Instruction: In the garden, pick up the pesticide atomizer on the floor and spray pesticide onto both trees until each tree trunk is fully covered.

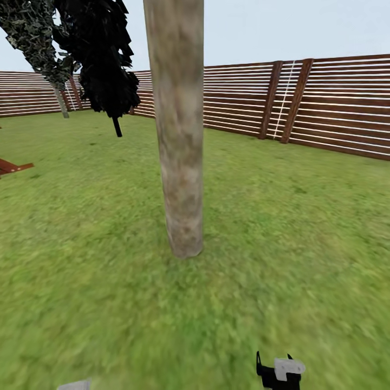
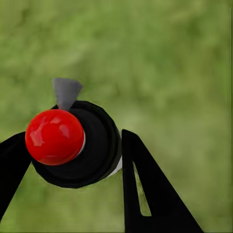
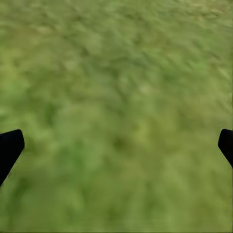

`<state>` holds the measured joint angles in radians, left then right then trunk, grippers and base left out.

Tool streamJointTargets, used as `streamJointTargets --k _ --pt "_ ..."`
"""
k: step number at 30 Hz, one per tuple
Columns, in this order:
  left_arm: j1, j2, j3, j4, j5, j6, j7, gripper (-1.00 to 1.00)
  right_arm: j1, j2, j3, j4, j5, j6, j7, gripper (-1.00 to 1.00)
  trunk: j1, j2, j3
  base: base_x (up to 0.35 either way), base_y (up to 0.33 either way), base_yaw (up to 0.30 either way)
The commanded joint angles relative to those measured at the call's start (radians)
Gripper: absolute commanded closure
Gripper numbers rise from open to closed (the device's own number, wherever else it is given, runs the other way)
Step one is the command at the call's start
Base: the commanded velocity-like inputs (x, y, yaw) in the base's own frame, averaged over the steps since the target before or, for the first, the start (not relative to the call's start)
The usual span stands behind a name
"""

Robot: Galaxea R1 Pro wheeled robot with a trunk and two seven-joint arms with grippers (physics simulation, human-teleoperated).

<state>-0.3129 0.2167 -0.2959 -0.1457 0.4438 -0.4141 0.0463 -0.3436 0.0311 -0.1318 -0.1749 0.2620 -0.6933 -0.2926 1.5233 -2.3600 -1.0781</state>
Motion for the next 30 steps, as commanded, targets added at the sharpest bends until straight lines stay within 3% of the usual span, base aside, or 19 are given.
streamJointTargets --k 1,11,14,16,17,18,19,21,22,23,24,25,26,28,30 --pt "0.0 -0.002 0.0 0.0 -0.001 0.0 0.0 1.0 0.0 0.001 0.0 0.0 -0.001 0.0 -0.002 -1.0 0.0 0.0 0.0 0.339 0.0 0.0" --pt "-0.001 -0.005 -0.012 -0.015 -0.014 0.0 -0.006 1.0 0.0 0.002 -0.001 -0.009 0.002 0.0 0.002 -1.0 0.0 0.0 0.0 0.301 0.0 0.0" --pt "-0.009 -0.006 -0.013 -0.021 -0.019 -0.001 -0.01 1.0 0.0 -0.002 0.026 -0.027 0.062 0.0 0.031 -1.0 0.0 0.0 0.0 0.106 0.0 0.0" --pt "-0.014 -0.002 -0.019 -0.035 -0.053 0.0 -0.013 1.0 0.001 -0.003 0.039 -0.098 0.117 0.002 0.1 -1.0 0.0 0.0 0.0 0.018 0.0 0.0" --pt "-0.049 0.007 -0.026 -0.088 -0.158 0.008 -0.032 1.0 0.0 -0.003 0.043 -0.188 0.166 0.005 0.244 -1.0 0.0 0.0 0.0 0.002 0.0 0.0" --pt "-0.069 0.009 -0.027 -0.101 -0.237 0.011 -0.083 1.0 -0.01 -0.003 0.044 -0.202 0.181 0.008 0.305 -1.0 0.0 0.0 0.0 0.001 0.0 0.0" --pt "-0.08 0.009 -0.027 -0.107 -0.294 0.013 -0.125 1.0 -0.021 -0.004 0.044 -0.207 0.192 0.022 0.338 -1.0 0.0 0.0 0.0 0.0 0.0 0.0" --pt "-0.132 0.007 -0.025 -0.117 -0.507 0.027 -0.295 1.0 -0.088 -0.004 0.044 -0.215 0.262 0.183 0.44 -1.0 0.0 0.0 0.0 0.0 0.0 0.0" --pt "-0.153 0.006 -0.024 -0.118 -0.574 0.038 -0.357 1.0 -0.116 -0.003 0.044 -0.217 0.297 0.246 0.489 -1.0 0.0 0.0 0.0 0.0 0.0 0.0" --pt "-0.207 0.004 -0.025 -0.121 -0.684 0.1 -0.532 1.0 -0.17 0.002 0.046 -0.22 0.357 0.311 0.648 -1.0 0.0 0.0 0.0 0.0 0.0 0.0" --pt "-0.234 0.007 -0.026 -0.121 -0.719 0.12 -0.607 1.0 -0.189 0.003 0.047 -0.221 0.364 0.318 0.723 -1.0 0.0 0.0 0.0 0.0 0.0 0.0" --pt "-0.248 0.008 -0.026 -0.121 -0.737 0.125 -0.64 1.0 -0.196 0.004 0.047 -0.222 0.366 0.319 0.766 -1.0 0.0 0.0 0.0 0.0 0.0 0.0" --pt "-0.298 0.003 -0.026 -0.121 -0.834 0.138 -0.744 1.0 -0.21 0.009 0.048 -0.225 0.368 0.322 0.915 -1.0 0.0 0.0 0.0 0.0 0.0 0.0" --pt "-0.313 -0.003 -0.025 -0.121 -0.9 0.143 -0.772 1.0 -0.212 0.021 0.048 -0.225 0.369 0.322 0.938 -1.0 0.0 0.0 0.0 0.0 0.0 0.0" --pt "-0.317 -0.006 -0.025 -0.121 -0.94 0.159 -0.793 1.0 -0.212 0.027 0.049 -0.225 0.37 0.321 0.943 -1.0 0.0 0.0 0.0 0.0 0.0 0.0"
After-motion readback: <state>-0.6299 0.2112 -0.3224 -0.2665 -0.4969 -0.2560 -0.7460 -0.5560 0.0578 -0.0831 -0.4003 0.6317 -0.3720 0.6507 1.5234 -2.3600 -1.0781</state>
